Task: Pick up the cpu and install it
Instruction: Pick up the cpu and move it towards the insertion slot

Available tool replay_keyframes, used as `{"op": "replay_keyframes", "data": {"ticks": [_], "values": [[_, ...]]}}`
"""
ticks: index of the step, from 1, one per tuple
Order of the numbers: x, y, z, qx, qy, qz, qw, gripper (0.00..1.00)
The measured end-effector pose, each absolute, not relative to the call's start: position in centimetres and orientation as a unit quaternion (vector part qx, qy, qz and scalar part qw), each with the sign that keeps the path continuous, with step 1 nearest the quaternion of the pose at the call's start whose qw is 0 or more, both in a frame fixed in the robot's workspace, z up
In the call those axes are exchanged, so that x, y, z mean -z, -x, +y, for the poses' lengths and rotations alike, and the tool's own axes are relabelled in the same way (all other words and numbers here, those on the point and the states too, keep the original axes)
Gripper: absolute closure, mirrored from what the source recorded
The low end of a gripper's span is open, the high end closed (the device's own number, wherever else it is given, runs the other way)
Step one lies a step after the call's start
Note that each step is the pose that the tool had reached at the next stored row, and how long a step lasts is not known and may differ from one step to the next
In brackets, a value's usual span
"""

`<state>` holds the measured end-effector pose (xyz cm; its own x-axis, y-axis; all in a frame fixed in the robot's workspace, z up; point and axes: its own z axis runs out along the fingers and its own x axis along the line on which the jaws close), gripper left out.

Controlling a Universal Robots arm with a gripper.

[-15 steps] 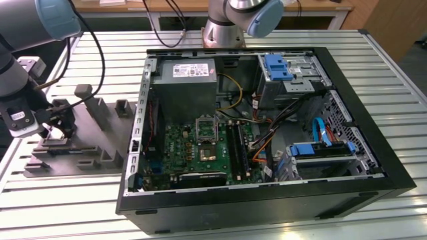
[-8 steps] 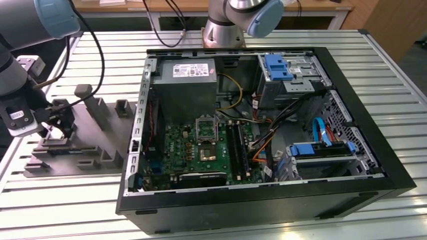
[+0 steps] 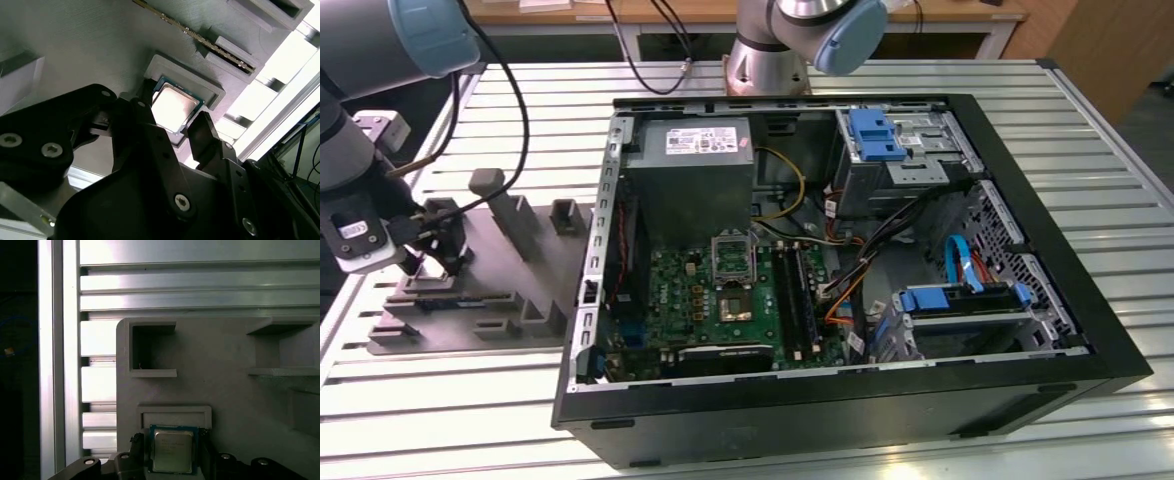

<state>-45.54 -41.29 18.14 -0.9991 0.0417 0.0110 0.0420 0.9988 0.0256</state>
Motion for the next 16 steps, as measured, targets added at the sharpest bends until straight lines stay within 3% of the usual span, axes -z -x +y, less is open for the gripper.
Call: {"op": "replay_keyframes", "data": {"ticks": [8,9,16], "values": [[-18.28,45.54,-41.29,0.013,0.021,-1.000,0.005,0.47],[-18.28,45.54,-41.29,0.013,0.021,-1.000,0.005,0.53],[-18.25,45.54,-41.29,0.013,0.021,-1.000,0.005,0.53]]}}
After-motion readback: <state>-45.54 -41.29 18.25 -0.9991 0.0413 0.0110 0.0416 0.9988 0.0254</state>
